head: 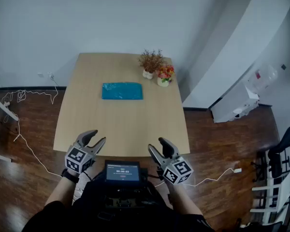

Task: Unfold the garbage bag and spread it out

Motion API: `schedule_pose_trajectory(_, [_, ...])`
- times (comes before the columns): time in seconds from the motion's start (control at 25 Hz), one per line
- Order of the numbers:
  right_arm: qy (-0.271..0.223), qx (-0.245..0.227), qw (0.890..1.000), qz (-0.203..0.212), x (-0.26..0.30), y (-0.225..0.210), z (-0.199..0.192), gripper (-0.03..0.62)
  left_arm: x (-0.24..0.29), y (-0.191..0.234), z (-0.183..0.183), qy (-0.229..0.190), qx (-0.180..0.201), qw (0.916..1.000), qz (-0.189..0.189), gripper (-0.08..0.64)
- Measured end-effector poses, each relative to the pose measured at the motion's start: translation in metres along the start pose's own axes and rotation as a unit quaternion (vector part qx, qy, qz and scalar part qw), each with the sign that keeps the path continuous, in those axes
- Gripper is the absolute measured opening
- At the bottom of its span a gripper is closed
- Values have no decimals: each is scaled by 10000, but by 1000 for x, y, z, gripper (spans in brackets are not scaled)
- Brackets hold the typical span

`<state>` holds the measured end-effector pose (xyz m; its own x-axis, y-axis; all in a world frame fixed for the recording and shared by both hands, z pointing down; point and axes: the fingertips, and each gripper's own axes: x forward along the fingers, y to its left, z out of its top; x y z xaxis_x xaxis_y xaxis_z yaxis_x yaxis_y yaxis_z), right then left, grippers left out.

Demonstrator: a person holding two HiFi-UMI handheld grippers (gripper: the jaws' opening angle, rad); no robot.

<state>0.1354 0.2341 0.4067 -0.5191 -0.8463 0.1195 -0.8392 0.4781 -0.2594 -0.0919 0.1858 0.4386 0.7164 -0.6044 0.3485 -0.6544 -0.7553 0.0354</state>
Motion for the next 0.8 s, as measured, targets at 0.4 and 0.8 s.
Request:
schedule_pose_trajectory(0.4, [7, 11, 9998, -217, 50, -25, 12, 253, 49, 60, 26, -82, 426, 9991, -16, 199])
schedule_pose_trajectory(0.8, [-19, -233, 9982, -557, 134, -63, 49, 251, 131, 129, 46, 67, 836, 9955, -447, 199])
